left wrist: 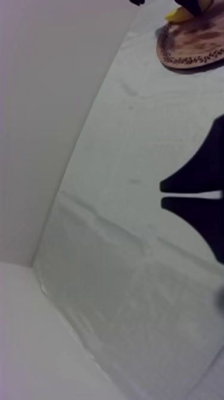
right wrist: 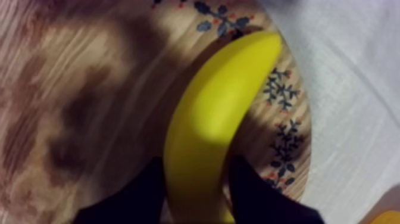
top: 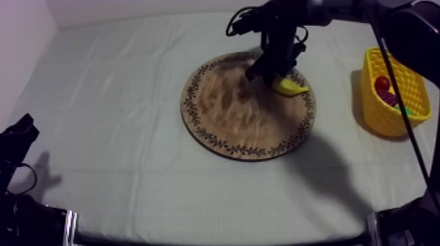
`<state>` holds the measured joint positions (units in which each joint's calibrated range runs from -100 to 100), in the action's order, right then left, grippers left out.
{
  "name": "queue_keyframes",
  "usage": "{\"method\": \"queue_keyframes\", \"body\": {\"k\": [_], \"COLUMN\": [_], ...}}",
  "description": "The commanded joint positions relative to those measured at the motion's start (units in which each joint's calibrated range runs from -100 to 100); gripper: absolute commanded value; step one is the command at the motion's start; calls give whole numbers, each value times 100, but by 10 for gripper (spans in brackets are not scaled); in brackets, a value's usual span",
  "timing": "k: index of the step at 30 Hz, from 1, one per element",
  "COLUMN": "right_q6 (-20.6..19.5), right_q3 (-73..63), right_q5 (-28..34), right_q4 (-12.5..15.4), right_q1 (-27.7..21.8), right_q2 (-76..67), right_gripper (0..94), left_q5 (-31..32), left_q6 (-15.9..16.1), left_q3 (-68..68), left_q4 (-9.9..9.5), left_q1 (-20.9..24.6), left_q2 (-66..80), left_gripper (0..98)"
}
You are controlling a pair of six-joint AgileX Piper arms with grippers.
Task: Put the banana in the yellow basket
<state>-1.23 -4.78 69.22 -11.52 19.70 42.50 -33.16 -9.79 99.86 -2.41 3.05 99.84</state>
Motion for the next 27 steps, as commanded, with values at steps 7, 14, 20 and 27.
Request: {"method": "queue_keyframes", "body": {"k": [7,14,20,27], "right_q6": [79,218,475,827], "right_q3": [43,8,-172,-717], "right_q5": [-34,155,623,1446], "right_q4": [-31,-4,124,286], "right_q1": [-1,-3,-68,-174], "right_q2": [-89,-500,-1143,-1920], "right_gripper": [202,187,182,183], "left_q5": [1,1,1,1], "left_q6": [0,0,0,0], "left_q3": [3,3,3,3], "left_q4": [-1,-1,-1,-1], "left_q1": [2,2,2,2], "left_q2": [-2,-2,-2,-2], "left_gripper": [1,1,1,1]}}
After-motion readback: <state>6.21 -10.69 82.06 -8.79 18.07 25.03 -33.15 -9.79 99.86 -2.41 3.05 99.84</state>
